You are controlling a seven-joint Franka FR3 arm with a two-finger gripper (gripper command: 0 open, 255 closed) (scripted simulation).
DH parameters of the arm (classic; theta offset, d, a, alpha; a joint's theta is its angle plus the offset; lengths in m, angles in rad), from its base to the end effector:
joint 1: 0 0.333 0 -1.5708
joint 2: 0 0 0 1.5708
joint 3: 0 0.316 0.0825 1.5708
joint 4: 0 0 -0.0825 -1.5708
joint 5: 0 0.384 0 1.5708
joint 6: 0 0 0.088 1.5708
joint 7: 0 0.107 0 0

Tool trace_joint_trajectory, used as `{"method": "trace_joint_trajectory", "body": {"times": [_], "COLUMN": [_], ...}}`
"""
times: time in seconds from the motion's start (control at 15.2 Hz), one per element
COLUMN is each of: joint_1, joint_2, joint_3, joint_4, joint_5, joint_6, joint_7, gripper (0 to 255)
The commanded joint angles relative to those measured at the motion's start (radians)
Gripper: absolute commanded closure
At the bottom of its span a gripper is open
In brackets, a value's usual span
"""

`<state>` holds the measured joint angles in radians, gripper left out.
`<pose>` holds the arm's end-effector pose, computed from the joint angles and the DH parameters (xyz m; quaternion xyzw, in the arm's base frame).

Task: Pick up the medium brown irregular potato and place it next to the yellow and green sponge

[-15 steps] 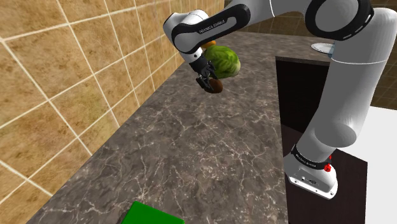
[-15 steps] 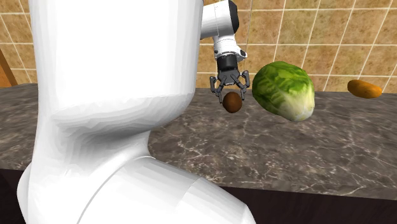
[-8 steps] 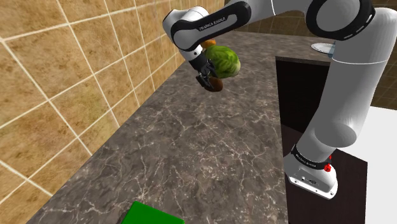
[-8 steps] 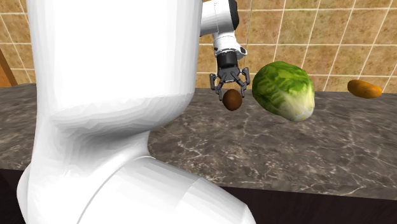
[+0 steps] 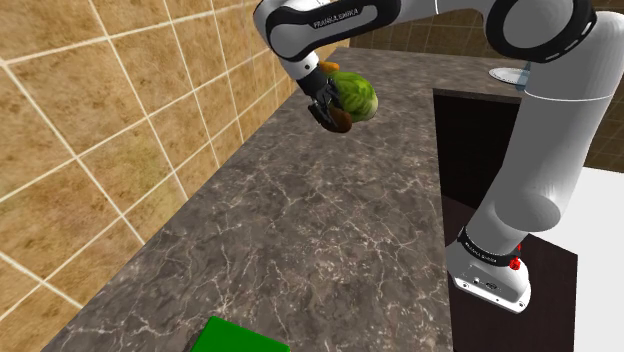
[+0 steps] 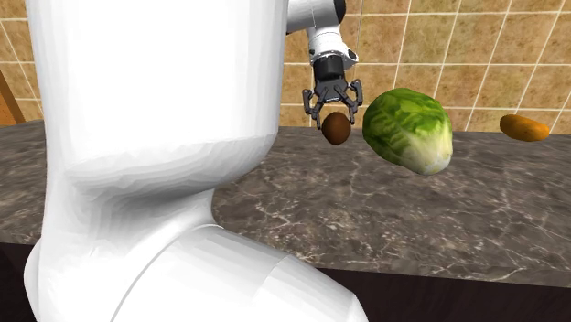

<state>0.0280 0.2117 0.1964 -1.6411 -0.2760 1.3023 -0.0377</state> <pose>0.5539 0.0830 0.4650 0.9476 0.1290 -0.2554 0.1418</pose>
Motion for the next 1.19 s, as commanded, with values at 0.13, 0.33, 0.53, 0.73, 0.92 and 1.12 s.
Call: {"method": "trace_joint_trajectory", "body": {"times": [0.13, 0.33, 0.53, 0.73, 0.92, 1.12], "joint_1": [0.003, 0.006, 0.008, 0.011, 0.015, 0.025], "joint_2": [0.000, 0.000, 0.002, 0.007, 0.014, -0.006], "joint_3": [0.001, 0.002, 0.002, 0.003, 0.003, 0.011], "joint_4": [0.053, 0.093, 0.136, 0.182, 0.233, 0.227], "joint_5": [-0.002, -0.005, -0.008, -0.012, -0.018, -0.007], "joint_6": [-0.053, -0.092, -0.132, -0.173, -0.215, -0.233], "joint_7": [-0.011, -0.020, -0.029, -0.038, -0.048, -0.032], "gripper": [255, 255, 255, 255, 255, 255]}}
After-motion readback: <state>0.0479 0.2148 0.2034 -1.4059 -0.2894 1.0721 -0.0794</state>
